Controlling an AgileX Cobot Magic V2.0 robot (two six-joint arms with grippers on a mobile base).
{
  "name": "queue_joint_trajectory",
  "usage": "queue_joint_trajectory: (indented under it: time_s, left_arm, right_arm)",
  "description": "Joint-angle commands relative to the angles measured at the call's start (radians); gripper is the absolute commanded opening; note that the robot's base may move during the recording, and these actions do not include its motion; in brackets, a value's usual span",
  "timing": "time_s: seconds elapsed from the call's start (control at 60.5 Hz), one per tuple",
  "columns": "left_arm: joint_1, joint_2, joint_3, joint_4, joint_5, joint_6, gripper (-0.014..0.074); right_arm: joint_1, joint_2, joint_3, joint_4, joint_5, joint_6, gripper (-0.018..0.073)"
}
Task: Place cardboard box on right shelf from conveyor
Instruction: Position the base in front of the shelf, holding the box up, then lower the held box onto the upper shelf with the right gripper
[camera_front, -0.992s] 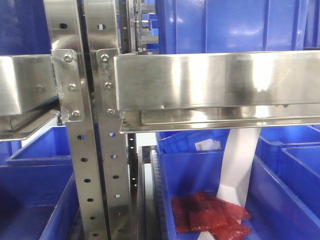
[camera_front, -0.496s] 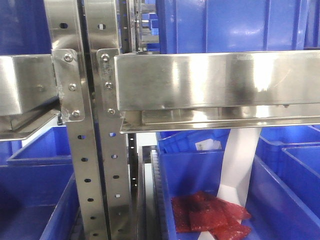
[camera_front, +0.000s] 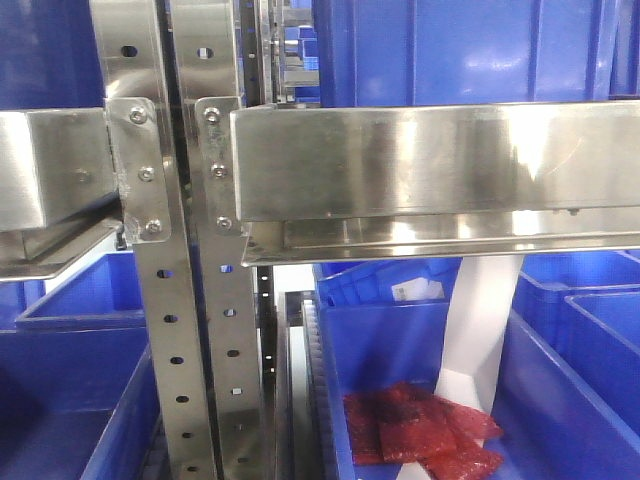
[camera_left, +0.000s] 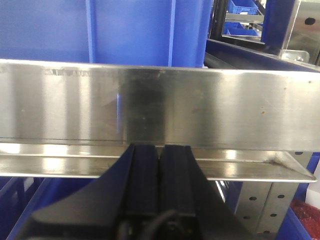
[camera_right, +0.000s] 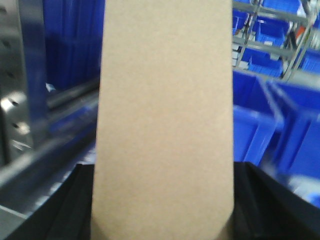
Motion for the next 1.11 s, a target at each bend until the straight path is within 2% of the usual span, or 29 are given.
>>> queue_joint_trajectory:
  time_s: [0.0, 0.231, 0.314, 0.446, 0.562, 0.826, 0.926, 1.091]
  left_arm:
    - [-0.002, -0.013, 0.01, -0.006, -0.086, 0.0, -0.0116]
    - [-0.002, -0.013, 0.01, -0.006, -0.086, 0.0, -0.0116]
    - [-0.002, -0.013, 0.01, -0.006, -0.086, 0.0, -0.0116]
    - [-0.002, -0.013, 0.01, -0.006, -0.086, 0.0, -0.0116]
    - [-0.002, -0.013, 0.01, -0.006, -0.086, 0.0, -0.0116]
    - [-0.002, -0.013, 0.01, -0.006, -0.086, 0.0, -0.0116]
    - [-0.002, -0.013, 0.01, -0.006, -0.086, 0.0, -0.0116]
    - [-0.002, -0.013, 0.01, -0.006, -0.086, 0.0, -0.0116]
  right_arm:
    - [-0.006, 0.109, -0.103, -0.025, -0.091, -0.203, 0.0109]
    - [-0.006, 0.256, -0.16, -0.024, -0.014, -0.69, 0.0109]
    - [-0.011, 0.297, -0.16, -0.007, 0.012, -0.833, 0.0109]
    - [-0.073, 0.353, -0.16, 0.081, 0.013, -1.082, 0.0109]
    - [-0.144, 0.392, -0.16, 0.169, -0.021, -1.226, 0.0109]
    - [-0.246, 0.509, -0.16, 0.394, -0.135, -1.475, 0.0109]
    - [-0.273, 0.558, -0.16, 0.416, -0.165, -1.516, 0.0109]
    - [-0.289, 0.633, -0.16, 0.419, -0.204, -1.517, 0.0109]
